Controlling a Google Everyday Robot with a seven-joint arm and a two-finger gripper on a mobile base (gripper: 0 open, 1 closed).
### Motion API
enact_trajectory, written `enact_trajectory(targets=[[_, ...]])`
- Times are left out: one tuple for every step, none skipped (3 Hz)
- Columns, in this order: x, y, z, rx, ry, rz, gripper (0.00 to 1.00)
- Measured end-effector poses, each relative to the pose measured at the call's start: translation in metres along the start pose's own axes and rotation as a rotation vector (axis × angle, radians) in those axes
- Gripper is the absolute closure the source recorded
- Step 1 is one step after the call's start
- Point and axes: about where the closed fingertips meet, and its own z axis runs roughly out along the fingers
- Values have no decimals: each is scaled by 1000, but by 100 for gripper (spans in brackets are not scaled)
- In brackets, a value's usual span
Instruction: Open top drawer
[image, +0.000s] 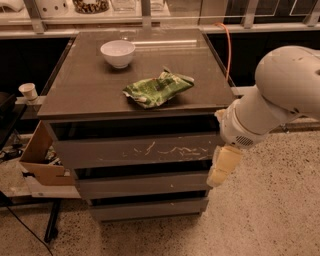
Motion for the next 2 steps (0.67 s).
enact_trajectory(targets=[[8, 0, 9, 17, 30, -3, 0], [17, -2, 23, 26, 33, 5, 0]])
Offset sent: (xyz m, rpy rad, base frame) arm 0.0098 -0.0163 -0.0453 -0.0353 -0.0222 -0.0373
